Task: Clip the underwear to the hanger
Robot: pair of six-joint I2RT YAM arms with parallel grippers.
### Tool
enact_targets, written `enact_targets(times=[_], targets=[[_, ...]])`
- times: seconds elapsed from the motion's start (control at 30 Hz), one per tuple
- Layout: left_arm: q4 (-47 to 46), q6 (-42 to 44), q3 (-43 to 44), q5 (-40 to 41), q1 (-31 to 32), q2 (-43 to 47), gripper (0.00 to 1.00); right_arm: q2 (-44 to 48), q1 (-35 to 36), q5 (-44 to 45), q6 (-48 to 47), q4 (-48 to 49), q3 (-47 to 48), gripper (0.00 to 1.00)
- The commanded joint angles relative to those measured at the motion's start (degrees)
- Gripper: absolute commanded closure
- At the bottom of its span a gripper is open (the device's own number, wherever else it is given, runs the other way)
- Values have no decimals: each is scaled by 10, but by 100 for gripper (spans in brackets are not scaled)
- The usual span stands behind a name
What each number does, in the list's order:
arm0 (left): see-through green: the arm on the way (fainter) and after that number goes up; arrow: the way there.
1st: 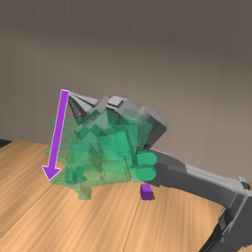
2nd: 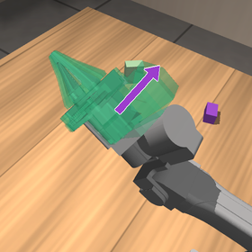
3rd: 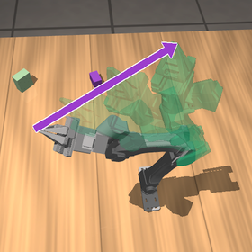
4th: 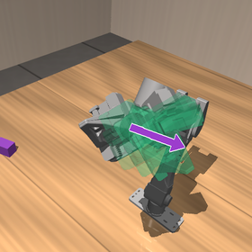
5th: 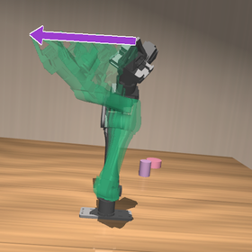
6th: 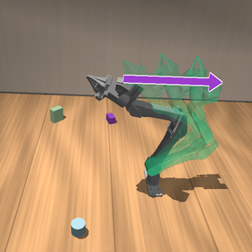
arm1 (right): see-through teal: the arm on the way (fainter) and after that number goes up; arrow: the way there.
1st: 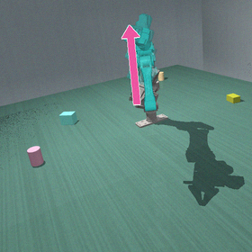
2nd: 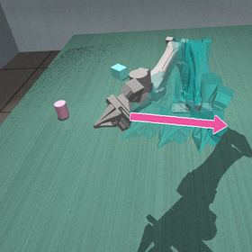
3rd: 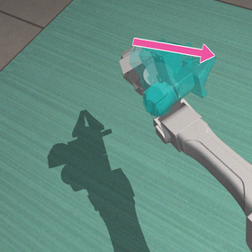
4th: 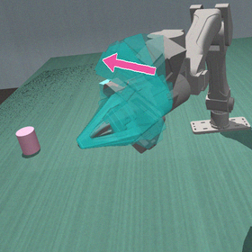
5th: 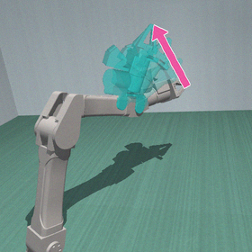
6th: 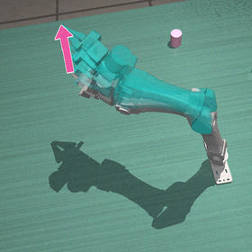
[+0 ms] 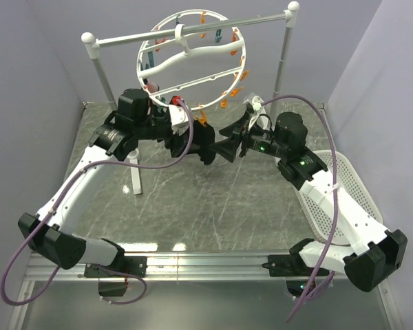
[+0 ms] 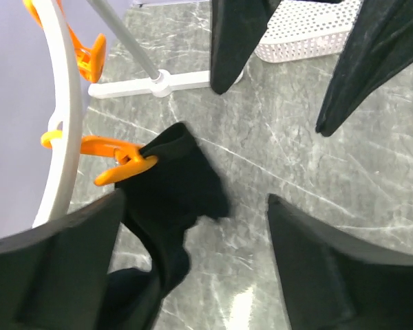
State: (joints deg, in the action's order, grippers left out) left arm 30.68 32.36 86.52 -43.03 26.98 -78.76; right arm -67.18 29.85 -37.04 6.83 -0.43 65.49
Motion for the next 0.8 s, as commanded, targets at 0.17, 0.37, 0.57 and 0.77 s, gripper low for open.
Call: enact_targets(times=[0.17,0.37,0.57,0.77], targets=[[-6,-158,-60,97,2,120,1,72,-8,15,-53,-101,6,22],[31,-275,-106,135,-47,216,1,121,-45,39,-85,-193,32,20],[72,-320,-132,165,-117,251,1,146,-125,48,-83,-263,36,18],[51,-403,-201,299,-148,290,1,182,-230,65,-96,-317,-27,18]])
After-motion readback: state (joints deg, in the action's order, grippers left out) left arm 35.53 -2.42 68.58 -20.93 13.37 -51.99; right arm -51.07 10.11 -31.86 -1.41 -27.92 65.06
